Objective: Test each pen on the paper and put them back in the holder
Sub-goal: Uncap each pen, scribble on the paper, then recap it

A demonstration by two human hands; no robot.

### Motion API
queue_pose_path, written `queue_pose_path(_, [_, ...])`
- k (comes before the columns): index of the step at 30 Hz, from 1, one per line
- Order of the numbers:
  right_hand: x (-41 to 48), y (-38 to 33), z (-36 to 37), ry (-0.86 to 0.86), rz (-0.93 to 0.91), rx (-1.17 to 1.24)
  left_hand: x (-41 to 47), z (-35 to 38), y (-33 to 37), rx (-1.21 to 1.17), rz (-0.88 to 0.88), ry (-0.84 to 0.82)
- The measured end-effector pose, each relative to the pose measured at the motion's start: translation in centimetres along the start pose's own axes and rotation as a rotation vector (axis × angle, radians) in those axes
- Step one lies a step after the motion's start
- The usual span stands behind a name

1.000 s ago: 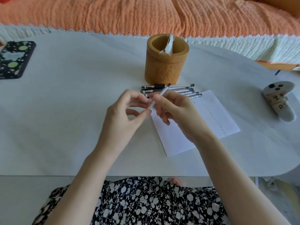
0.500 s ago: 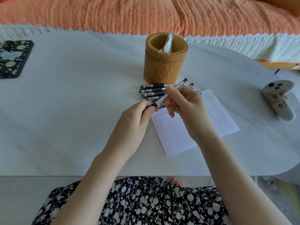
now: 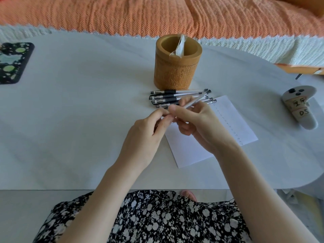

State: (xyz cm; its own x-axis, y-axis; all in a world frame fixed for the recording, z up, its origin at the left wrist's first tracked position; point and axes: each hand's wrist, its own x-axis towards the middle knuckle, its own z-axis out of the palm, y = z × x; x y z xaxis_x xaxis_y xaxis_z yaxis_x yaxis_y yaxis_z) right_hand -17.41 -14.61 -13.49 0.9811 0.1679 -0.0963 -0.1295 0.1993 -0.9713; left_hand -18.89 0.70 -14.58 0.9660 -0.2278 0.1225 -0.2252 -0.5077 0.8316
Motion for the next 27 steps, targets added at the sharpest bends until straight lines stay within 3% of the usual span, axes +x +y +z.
queue_pose_path(2, [0.3, 0.1, -0.1, 0.006, 0.03, 0.042, 0.1, 0.2, -0.1, 0.008, -0.011, -0.008])
queue_pose_path(5, [0.6, -0.1, -1.4, 0.166, -0.015, 0.128, 0.1, -0.1, -0.3, 0.015, -0.02, -0.005])
queue_pose_path(8, [0.7, -0.2, -3.0, 0.324, -0.077, -0.008, -0.1, -0.5, -0.5, 0.09, -0.007, -0.06])
queue_pose_path(13, [0.8, 0.2, -3.3, 0.417, -0.036, -0.22, -0.4, -0.1, -0.1, 0.199, -0.036, -0.22])
queue_pose_path(18, [1.6, 1.1, -2.8, 0.568, -0.152, -0.466, -0.5, 0.2, 0.1, 0.305, -0.075, -0.286])
queue_pose_path(27, [1.9, 2.3, -2.0, 0.651, -0.211, -0.569, -0.5, 0.4, 0.2, 0.328, -0.1, -0.301])
